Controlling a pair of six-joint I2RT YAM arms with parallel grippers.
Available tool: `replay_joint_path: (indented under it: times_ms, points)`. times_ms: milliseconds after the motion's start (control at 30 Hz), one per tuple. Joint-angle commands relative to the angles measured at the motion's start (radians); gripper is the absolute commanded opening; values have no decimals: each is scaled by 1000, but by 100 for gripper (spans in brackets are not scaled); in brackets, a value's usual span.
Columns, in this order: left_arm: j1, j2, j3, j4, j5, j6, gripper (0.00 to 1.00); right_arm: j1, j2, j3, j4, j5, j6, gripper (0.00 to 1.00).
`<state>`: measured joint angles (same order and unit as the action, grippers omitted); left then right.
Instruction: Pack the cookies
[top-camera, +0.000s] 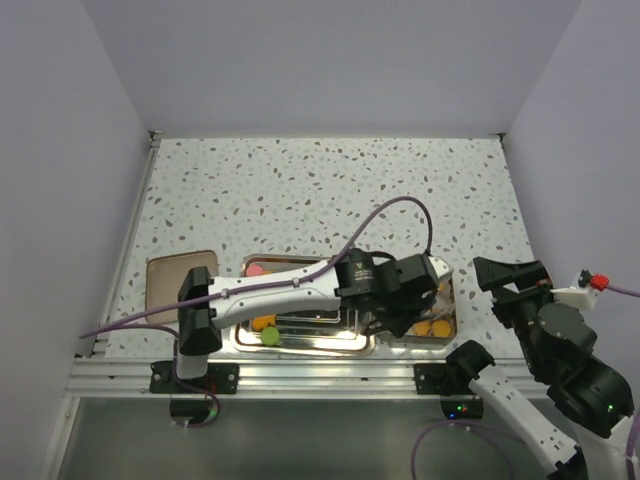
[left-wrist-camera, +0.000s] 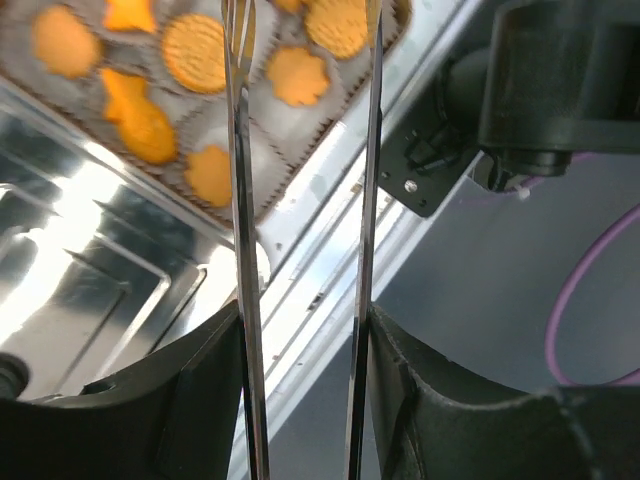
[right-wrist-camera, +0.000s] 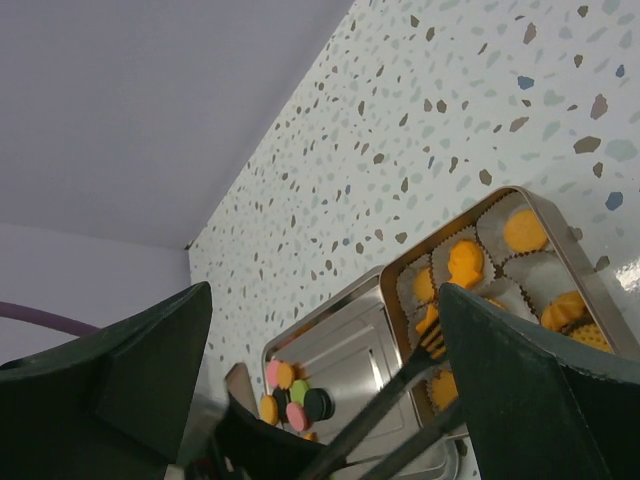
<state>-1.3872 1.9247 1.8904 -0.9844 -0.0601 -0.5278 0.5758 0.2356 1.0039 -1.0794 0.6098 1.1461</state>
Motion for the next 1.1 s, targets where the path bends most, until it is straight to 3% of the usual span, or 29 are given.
replay_joint_path:
  times_ms: [0,233,433,667,800,1067]
  points:
    - [98,-151,-23,30,-43,47,53,-1,31,-16,48,8,21,99]
    - [353,-260,-154,85,-76,126,53,-2,65,-19,79,-13,17,99]
    - [637,-228,-209,216,-95,152,53,-1,83,-1,69,-31,17,99]
    - [758,-149,-255,423,-221,160,55,-1,97,42,24,-30,12,99]
    - [801,-72,-275,533,-222,192,56,-1,102,44,10,-33,14,99]
    - [893,88,-263,596,-202,157,58,-1,126,44,-19,-54,18,99]
